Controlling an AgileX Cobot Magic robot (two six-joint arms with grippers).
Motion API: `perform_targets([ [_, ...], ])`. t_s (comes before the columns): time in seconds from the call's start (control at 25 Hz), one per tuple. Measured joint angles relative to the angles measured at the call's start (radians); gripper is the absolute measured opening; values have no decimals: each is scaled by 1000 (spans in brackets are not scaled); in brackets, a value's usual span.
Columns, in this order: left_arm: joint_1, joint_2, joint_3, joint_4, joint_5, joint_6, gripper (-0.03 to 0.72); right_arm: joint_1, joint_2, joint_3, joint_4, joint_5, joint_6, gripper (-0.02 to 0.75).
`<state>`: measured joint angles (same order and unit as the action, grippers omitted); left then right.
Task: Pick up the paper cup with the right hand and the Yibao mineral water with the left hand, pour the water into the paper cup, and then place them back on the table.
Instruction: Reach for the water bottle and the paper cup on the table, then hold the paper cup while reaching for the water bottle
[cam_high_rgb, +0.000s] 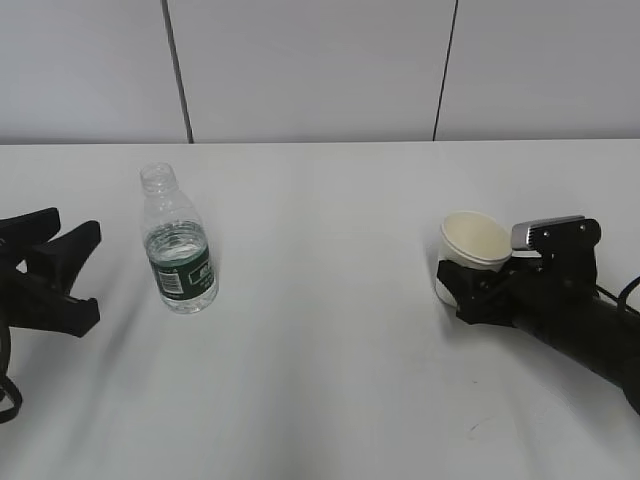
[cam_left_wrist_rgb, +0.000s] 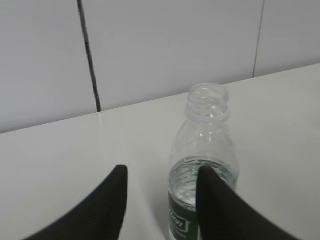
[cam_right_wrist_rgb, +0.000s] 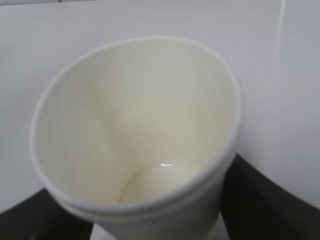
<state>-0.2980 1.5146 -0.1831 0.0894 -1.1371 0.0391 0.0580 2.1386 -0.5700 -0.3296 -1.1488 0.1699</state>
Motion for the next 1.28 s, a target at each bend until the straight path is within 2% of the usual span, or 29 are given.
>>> perform_targets([
  [0.12, -1, 18, 0, 30, -2, -1, 368, 0, 0, 0, -28, 0, 0, 530],
  [0.24, -1, 51, 0, 30, -3, -3, 511, 0, 0, -2, -39, 0, 2, 531],
  [0.36, -1, 95, 0, 39, -3, -3, 593, 0, 0, -2, -51, 0, 2, 530],
  [0.6, -1, 200, -18, 61, -3, -12, 616, 0, 0, -2, -61, 0, 2, 528],
  [1.28, -1, 465, -263, 148, -6, -39, 605, 0, 0, -2, -70, -2, 2, 526],
])
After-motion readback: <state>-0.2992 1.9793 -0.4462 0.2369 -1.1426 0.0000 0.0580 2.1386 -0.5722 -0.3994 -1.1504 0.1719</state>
